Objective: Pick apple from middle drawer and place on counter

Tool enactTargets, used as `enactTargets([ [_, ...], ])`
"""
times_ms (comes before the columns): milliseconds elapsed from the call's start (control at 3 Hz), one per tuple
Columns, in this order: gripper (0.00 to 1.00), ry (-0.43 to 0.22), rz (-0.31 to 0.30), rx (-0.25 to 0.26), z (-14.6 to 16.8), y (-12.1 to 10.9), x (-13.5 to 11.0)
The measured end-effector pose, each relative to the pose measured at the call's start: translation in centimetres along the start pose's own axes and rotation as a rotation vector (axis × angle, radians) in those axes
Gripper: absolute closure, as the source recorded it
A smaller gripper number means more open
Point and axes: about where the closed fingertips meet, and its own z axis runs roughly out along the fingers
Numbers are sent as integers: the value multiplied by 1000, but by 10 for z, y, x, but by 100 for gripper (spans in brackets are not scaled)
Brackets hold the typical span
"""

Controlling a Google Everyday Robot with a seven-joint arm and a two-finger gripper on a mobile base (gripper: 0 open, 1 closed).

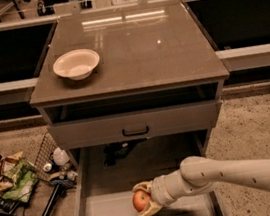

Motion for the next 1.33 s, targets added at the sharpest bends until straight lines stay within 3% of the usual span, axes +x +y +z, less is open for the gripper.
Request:
enactTargets([
  [333,100,-59,27,77,-96,-10,-69],
  [667,100,-107,55,142,-188,-34,-108],
  [1000,100,-132,101,165,-266,-69,-140],
  [1333,100,-142,144,125,-319,-102,-172],
])
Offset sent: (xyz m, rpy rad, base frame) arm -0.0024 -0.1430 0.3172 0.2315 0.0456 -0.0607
